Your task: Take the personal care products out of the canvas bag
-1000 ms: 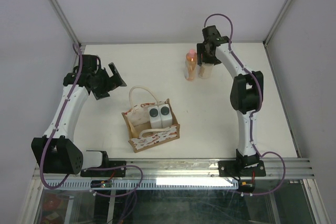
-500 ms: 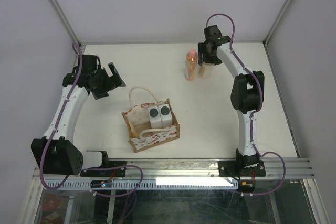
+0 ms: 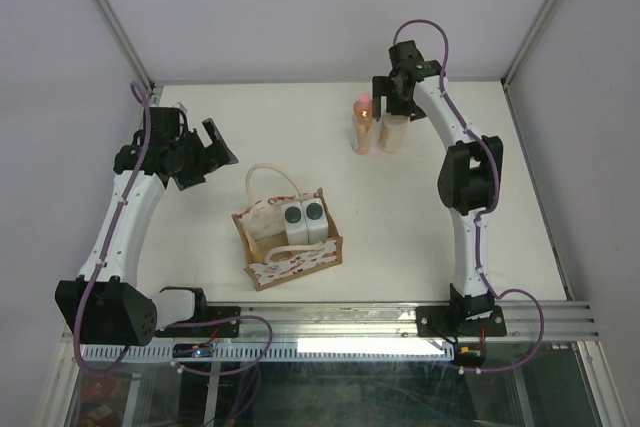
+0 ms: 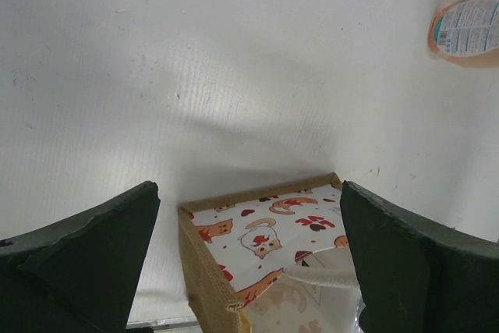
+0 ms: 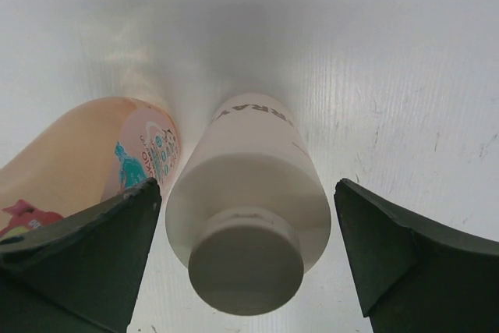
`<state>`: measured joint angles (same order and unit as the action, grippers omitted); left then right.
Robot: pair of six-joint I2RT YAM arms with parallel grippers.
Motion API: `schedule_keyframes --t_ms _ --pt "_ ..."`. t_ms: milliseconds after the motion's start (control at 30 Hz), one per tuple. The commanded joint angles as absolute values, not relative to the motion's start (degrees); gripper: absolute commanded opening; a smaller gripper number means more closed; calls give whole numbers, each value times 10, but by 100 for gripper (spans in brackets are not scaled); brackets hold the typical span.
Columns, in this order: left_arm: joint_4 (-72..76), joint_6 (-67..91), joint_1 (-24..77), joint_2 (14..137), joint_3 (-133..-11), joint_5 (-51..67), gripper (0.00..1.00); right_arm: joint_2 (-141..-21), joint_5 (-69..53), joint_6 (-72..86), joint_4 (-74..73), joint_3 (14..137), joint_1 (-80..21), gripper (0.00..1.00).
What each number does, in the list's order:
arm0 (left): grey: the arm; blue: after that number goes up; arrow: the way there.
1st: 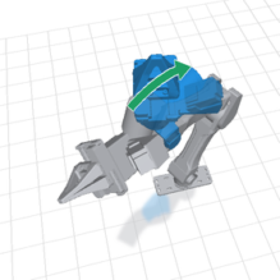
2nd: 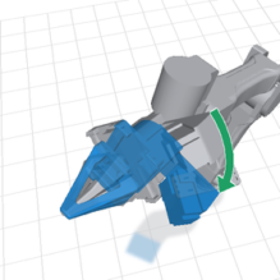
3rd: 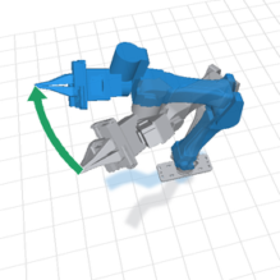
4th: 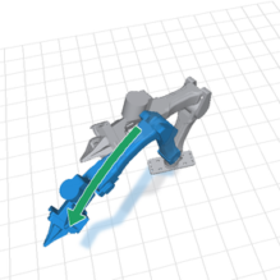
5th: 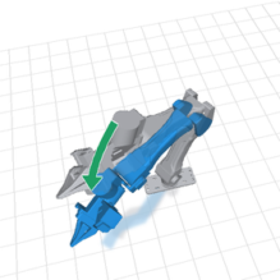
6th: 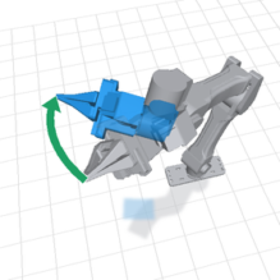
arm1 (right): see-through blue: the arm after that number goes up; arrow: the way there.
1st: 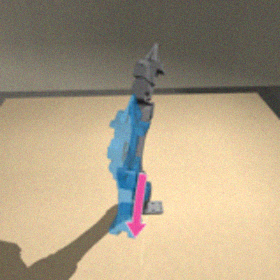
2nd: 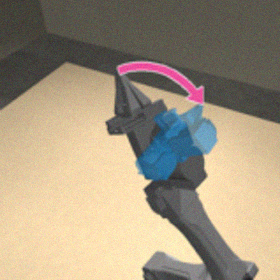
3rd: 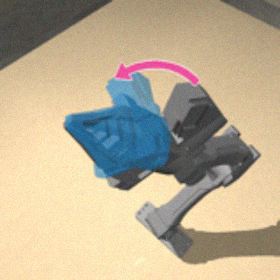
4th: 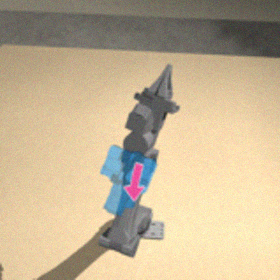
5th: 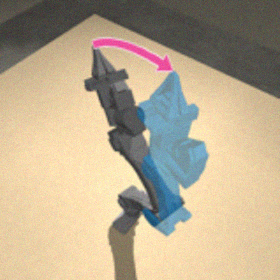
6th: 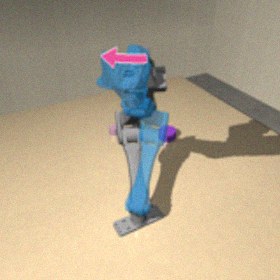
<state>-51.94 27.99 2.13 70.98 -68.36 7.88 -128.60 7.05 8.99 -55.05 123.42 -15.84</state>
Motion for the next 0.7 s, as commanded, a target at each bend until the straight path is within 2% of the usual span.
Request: schedule_keyframes --t_ms 0,167,400,533,667 --pt "-504 293 16 668 -672 94 99 -1260 76 94 -566 1274 -157 99" --pt "-504 299 16 638 -661 94 99 -1197 97 105 -581 1234 -157 100" --pt "-505 306 16 601 -634 98 99 -1029 109 120 -523 1026 -157 100" --pt "-502 308 15 576 -603 102 99 -934 30 130 -489 936 -165 100" --pt "-504 320 16 564 -589 113 99 -860 -29 164 -482 900 -229 100"
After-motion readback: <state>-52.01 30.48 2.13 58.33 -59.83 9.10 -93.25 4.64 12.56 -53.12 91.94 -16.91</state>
